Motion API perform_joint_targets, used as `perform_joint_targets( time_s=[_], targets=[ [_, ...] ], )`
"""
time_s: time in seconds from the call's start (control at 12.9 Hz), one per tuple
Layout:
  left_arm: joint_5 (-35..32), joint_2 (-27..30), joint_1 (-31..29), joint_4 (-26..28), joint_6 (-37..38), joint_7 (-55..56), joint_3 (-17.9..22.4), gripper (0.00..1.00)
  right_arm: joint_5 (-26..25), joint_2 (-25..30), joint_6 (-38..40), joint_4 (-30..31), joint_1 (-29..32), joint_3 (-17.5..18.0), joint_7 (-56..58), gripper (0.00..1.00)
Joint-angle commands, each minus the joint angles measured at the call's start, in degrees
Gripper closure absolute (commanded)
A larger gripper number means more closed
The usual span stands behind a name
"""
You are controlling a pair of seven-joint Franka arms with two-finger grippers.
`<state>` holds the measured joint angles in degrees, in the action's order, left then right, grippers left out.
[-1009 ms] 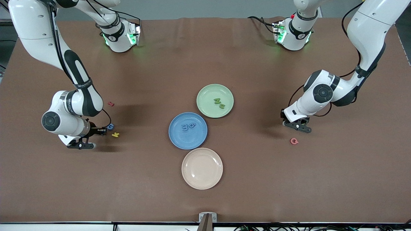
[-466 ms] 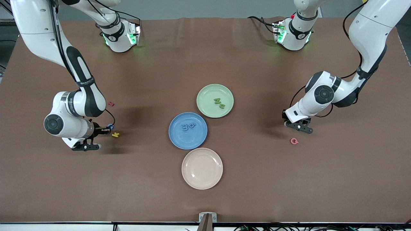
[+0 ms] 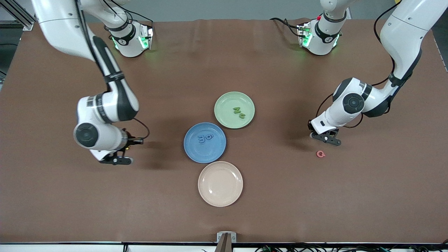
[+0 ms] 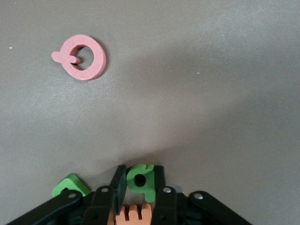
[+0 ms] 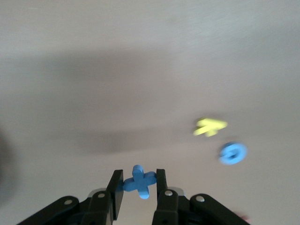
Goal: Sort letters by color into matching plates
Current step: 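Drop the blue plus on the blue plate, green q on the green plate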
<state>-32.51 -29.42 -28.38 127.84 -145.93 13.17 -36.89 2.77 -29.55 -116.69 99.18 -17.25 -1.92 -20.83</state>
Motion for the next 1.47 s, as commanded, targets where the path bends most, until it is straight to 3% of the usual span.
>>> perform_joint_targets(
  time_s=[0.0, 0.23, 0.39, 0.62, 1.01, 1.32, 1.4],
  targets=[
    [-1.7, 0.1, -0.6, -0.5, -0.4, 0.6, -0.1, 1.0, 3.4, -1.6, 0.1, -3.2, -8.6, -0.6, -13.6, 0.76],
    [-1.4, 1.3, -0.5, -2.6, -0.1, 0.7, -0.5, 1.0, 9.2, -7.1, -0.1, -10.1, -14.2, -0.7, -21.9, 0.76],
    [-0.6, 1.8, -0.3, -3.8, 1.2, 1.4, -1.7, 1.0, 9.3, -10.4, -2.3, -13.5, -17.4, -0.7, -27.7, 0.76],
    [-0.6, 2.0, 0.0, -6.7, 7.0, 10.3, -7.1, 1.0, 9.2, -14.3, -9.5, -15.6, -20.3, -0.7, -31.4, 0.76],
    [-0.6, 1.6, 1.1, -8.0, 11.7, 24.5, -15.5, 1.0, 9.2, -20.8, -10.0, -23.9, -21.5, -0.7, -32.4, 0.76],
    [-0.6, 0.2, 8.2, -8.0, 12.0, 41.2, -16.2, 1.0, 9.2, -21.3, -10.8, -24.3, -21.6, -0.7, -32.3, 0.75],
    [-0.6, -0.4, 9.6, -8.0, 12.0, 43.8, -16.4, 1.0, 9.2, -21.3, -10.7, -24.3, -21.7, -0.7, -32.2, 0.67]
  ],
)
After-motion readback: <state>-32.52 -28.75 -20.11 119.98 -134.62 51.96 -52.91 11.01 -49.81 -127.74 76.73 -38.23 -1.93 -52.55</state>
